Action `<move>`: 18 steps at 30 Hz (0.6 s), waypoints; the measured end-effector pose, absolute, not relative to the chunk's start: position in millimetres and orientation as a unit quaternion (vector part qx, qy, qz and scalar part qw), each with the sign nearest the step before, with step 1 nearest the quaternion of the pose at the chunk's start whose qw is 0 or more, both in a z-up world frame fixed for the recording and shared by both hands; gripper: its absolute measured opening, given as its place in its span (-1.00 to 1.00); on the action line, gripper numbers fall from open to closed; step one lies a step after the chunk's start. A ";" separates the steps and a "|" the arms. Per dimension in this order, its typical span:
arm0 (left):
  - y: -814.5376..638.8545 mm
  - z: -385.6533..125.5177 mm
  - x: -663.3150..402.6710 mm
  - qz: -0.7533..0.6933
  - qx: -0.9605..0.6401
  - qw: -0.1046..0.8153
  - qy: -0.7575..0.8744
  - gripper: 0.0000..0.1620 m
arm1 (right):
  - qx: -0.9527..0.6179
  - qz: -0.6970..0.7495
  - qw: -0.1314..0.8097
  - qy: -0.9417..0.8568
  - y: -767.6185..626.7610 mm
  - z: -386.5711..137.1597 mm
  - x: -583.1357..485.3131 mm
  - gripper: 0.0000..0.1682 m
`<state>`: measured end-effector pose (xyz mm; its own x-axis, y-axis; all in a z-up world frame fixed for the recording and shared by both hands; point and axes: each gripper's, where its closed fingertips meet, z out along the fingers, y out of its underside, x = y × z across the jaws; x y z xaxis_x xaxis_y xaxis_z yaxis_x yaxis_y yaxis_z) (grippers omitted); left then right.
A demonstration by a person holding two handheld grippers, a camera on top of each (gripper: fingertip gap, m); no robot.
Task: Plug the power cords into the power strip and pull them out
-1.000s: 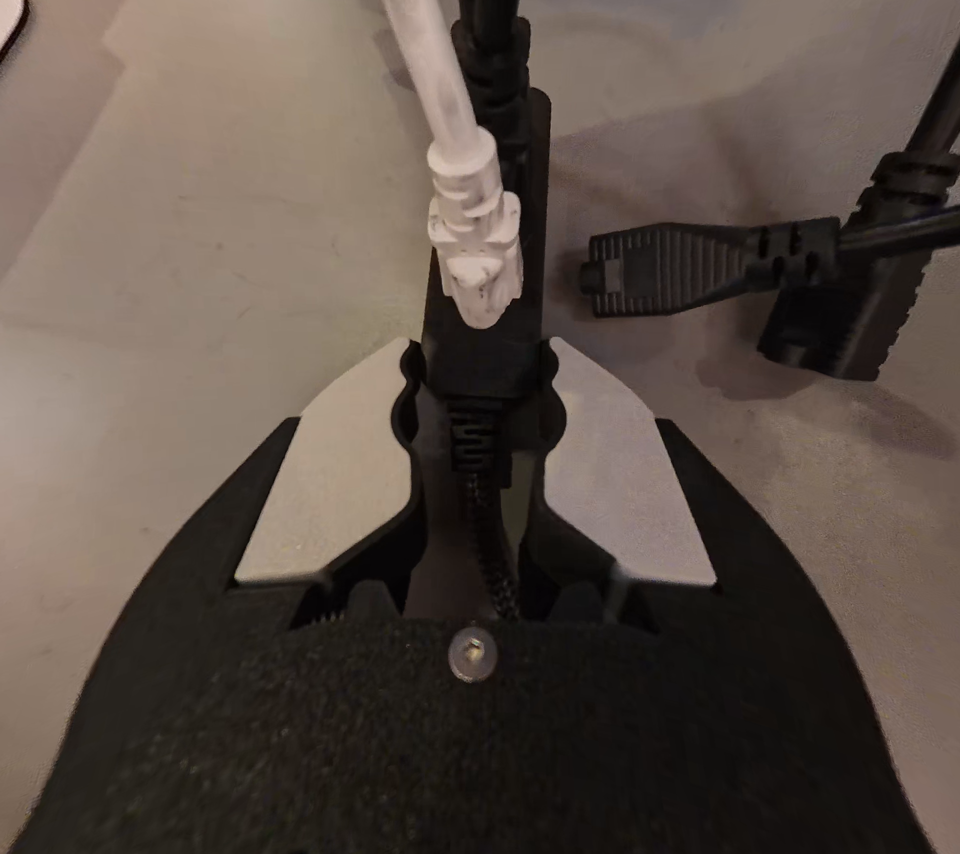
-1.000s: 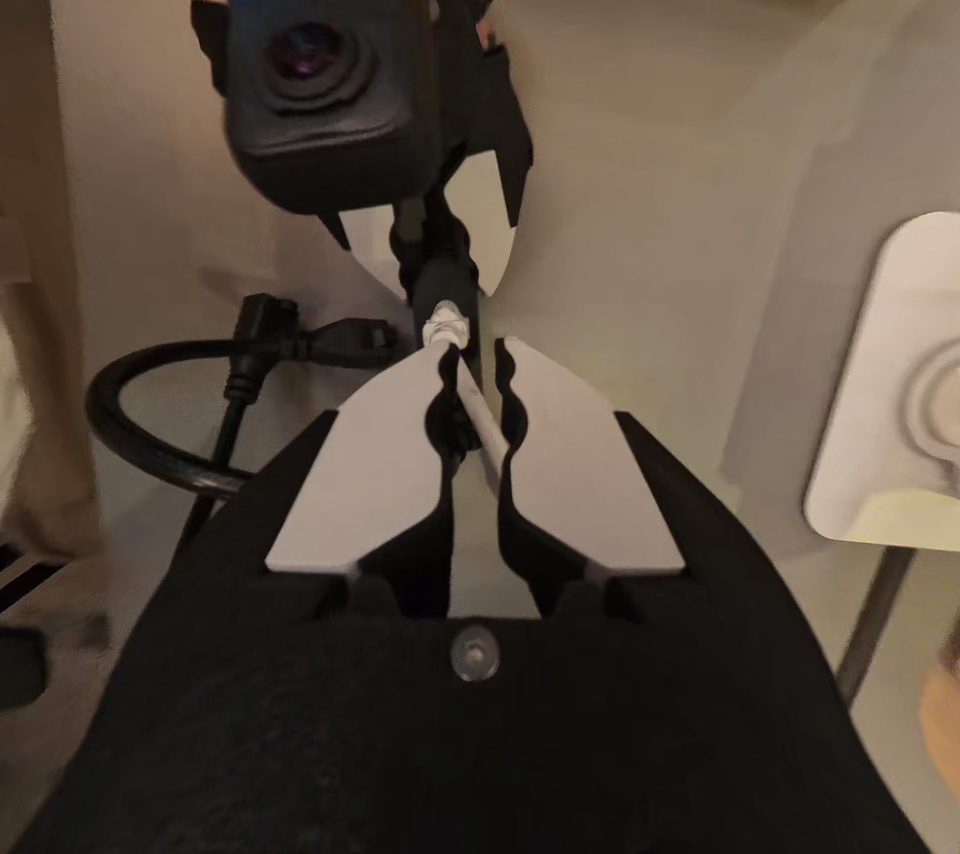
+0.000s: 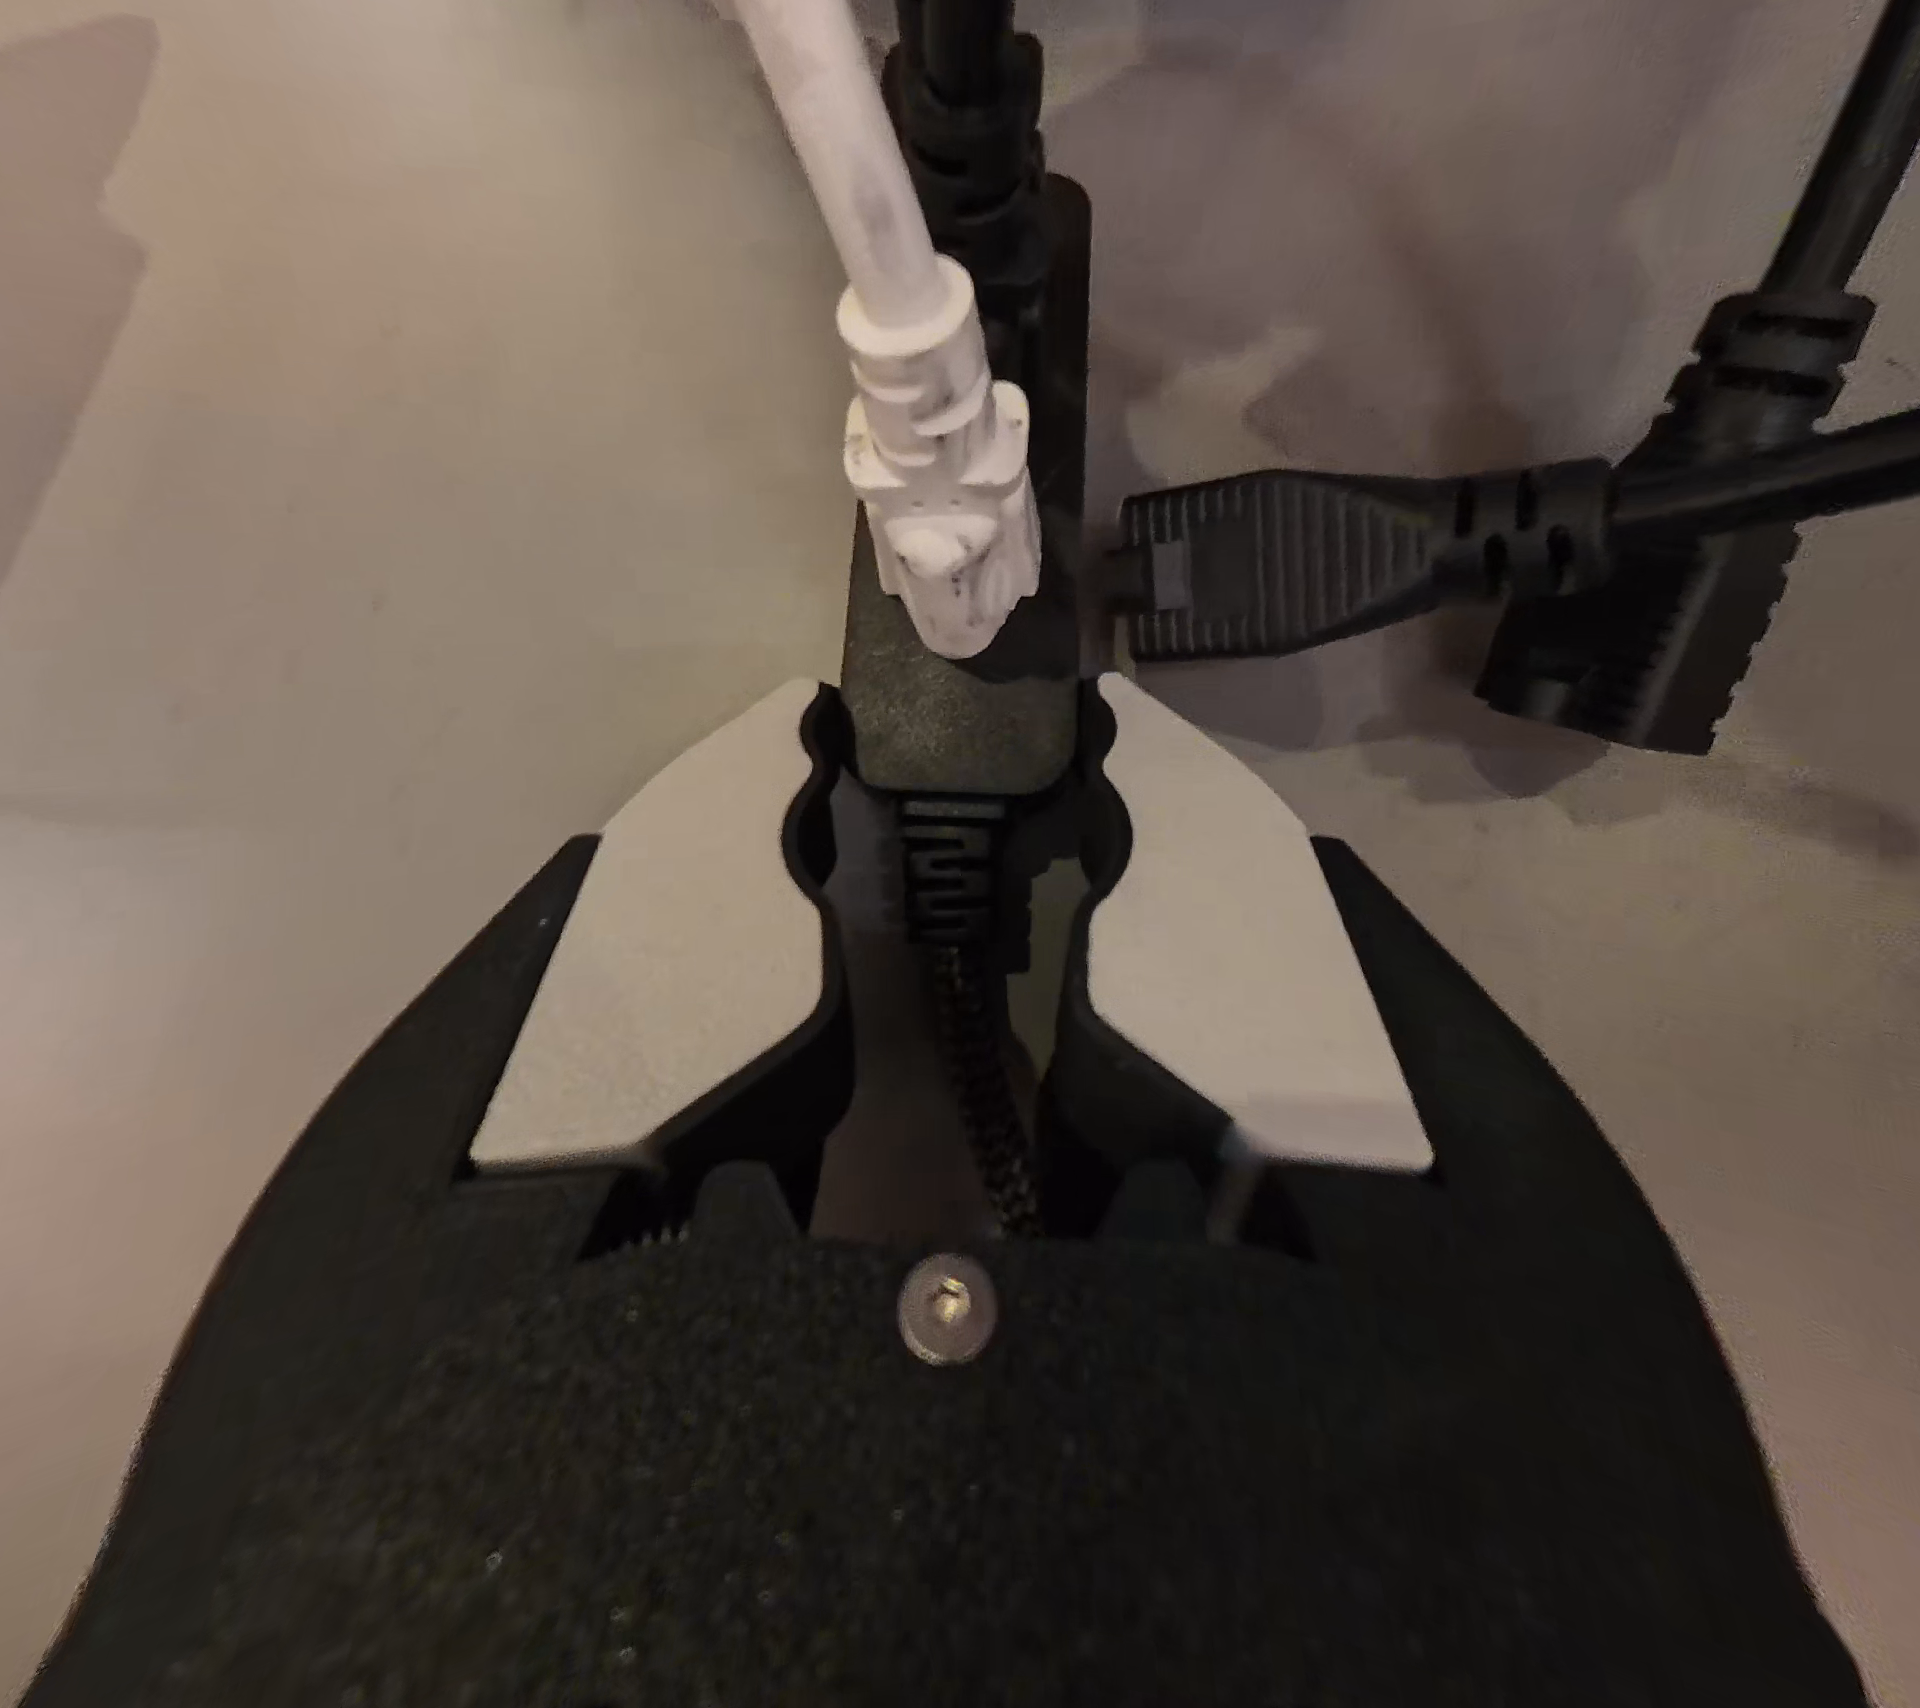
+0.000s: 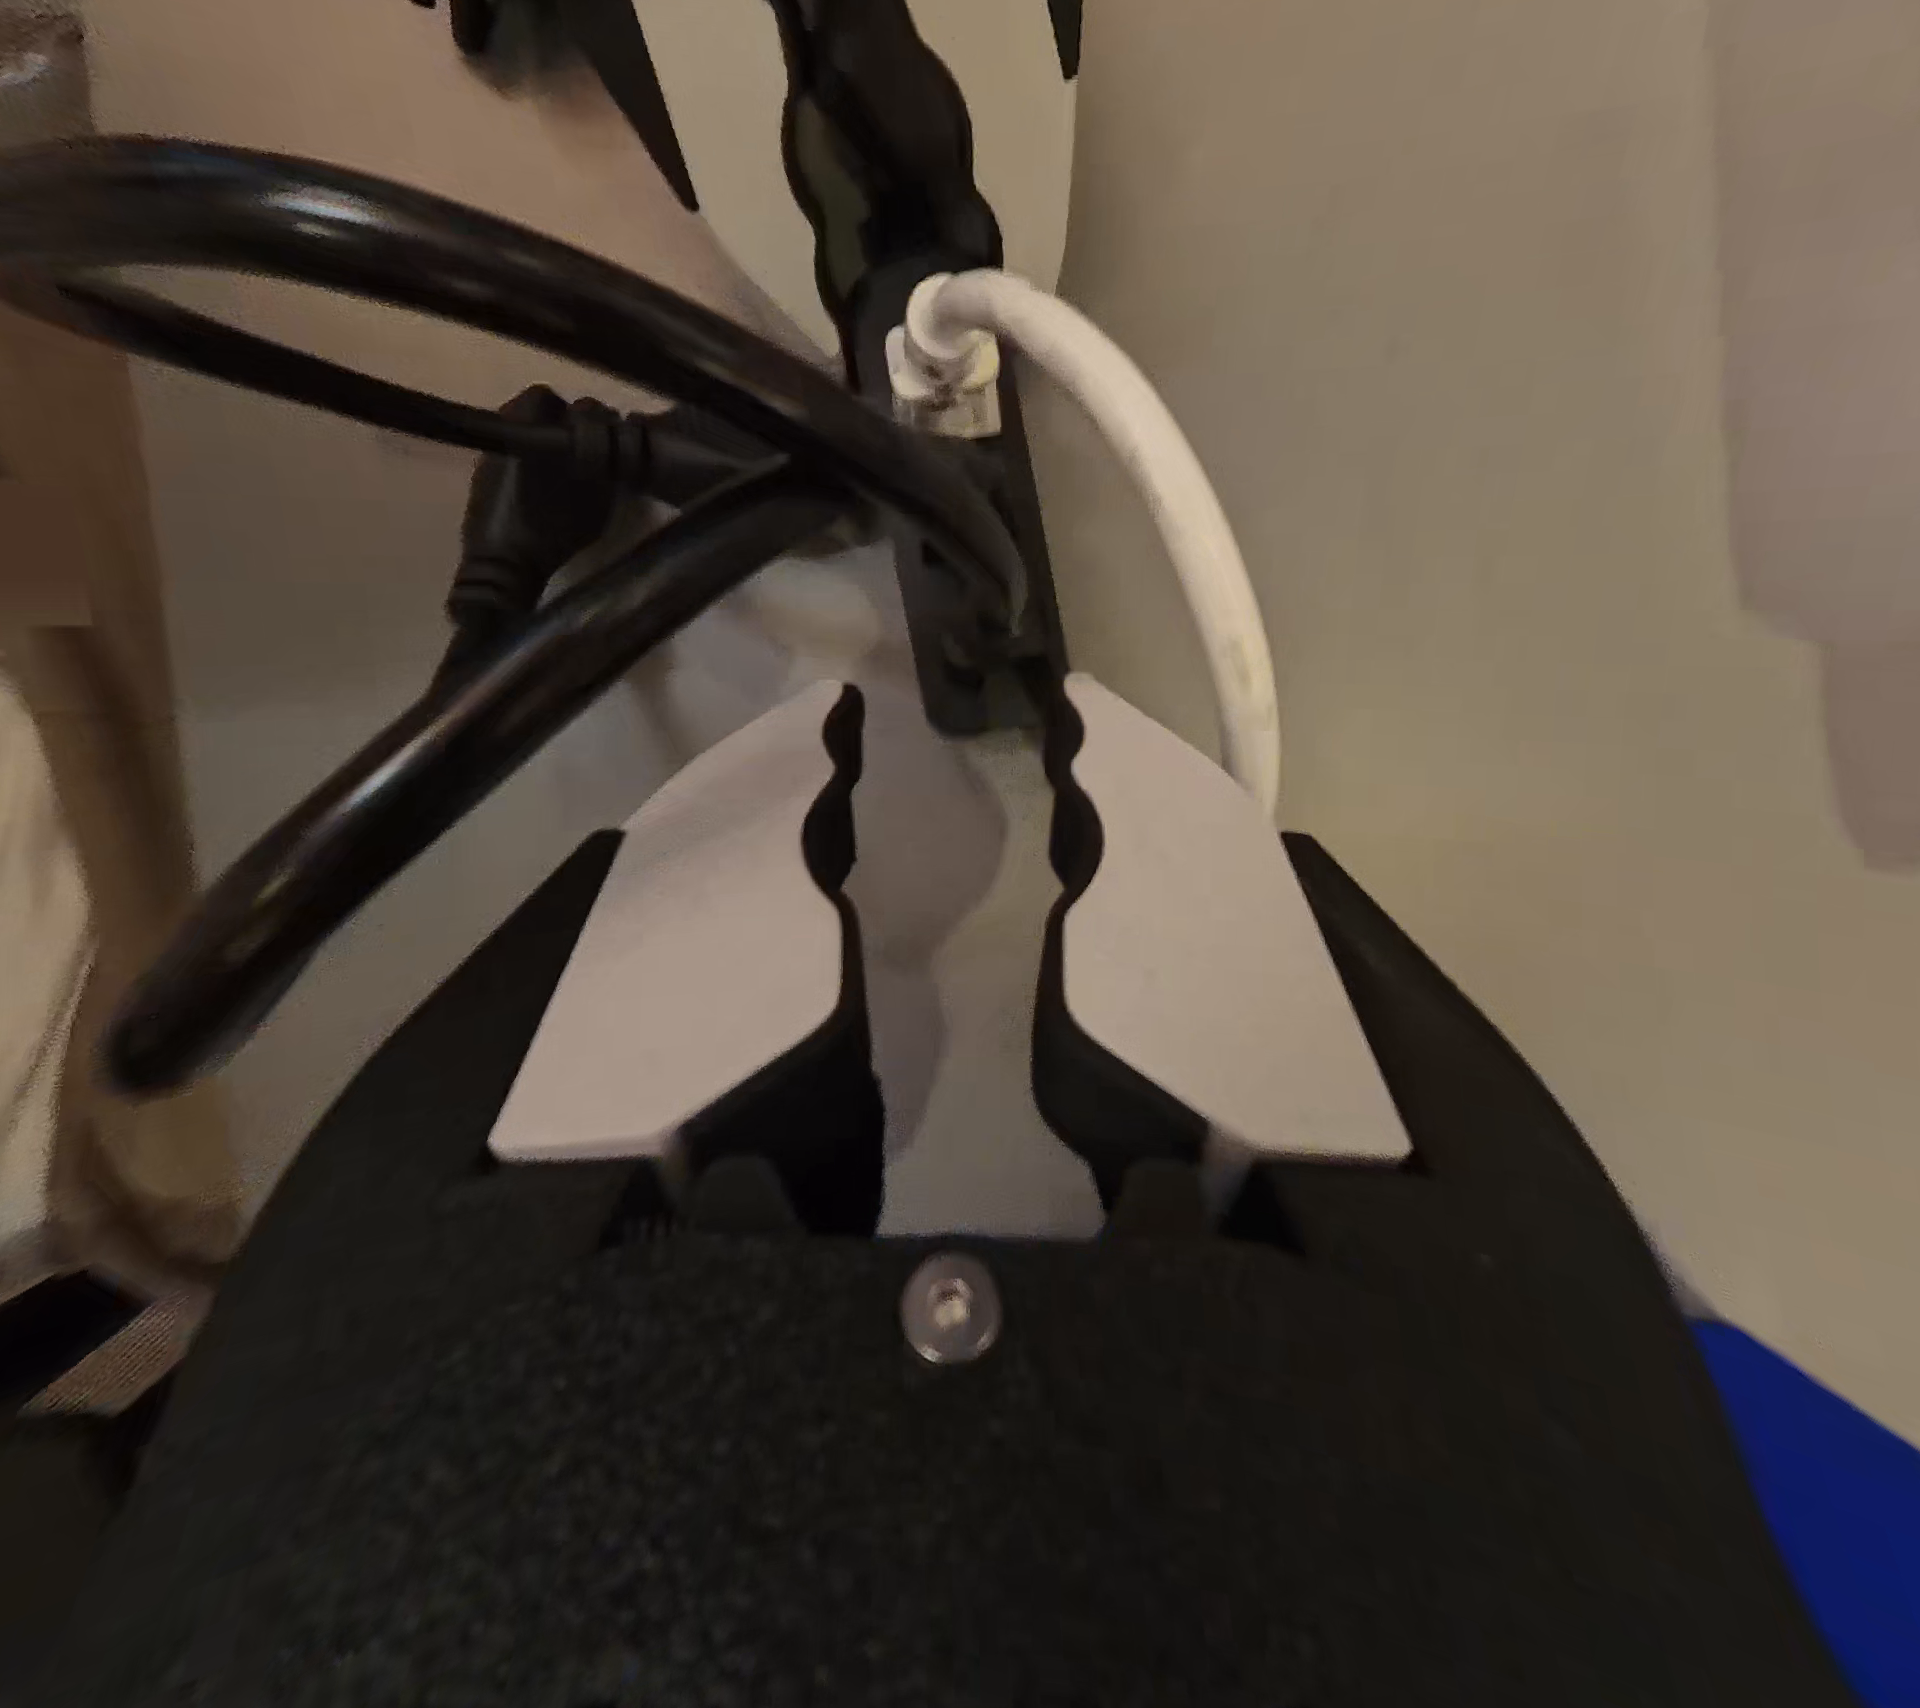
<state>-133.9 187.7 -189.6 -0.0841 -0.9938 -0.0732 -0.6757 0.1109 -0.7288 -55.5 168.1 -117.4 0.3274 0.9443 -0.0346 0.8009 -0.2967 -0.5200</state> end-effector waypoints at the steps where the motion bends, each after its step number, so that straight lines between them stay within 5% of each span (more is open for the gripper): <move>1: 186.8 -189.5 -132.9 -0.272 -0.607 0.293 0.687 -0.47 | -0.782 0.174 0.224 -0.555 169.5 -121.0 -60.4 -0.60; 8: 179.0 -154.6 -129.2 -0.337 -0.565 0.354 0.665 -0.48 | -0.753 0.150 0.236 -0.595 175.9 -139.4 -68.4 -0.58; 11: 179.9 -133.5 -124.4 -0.373 -0.565 0.352 0.646 -0.39 | -0.744 0.138 0.257 -0.601 179.4 -141.5 -68.6 -0.74; 18: 180.0 -163.7 -88.2 -0.340 -0.575 0.301 0.681 -0.41 | -0.738 0.148 0.263 -0.604 181.6 -150.7 -71.9 -0.72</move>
<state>-88.2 180.0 -163.7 -0.1589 -0.9871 -0.0180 -0.5778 0.1078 -0.8090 -71.9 181.6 -150.7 0.2272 0.9688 0.0993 0.8125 -0.1323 -0.5677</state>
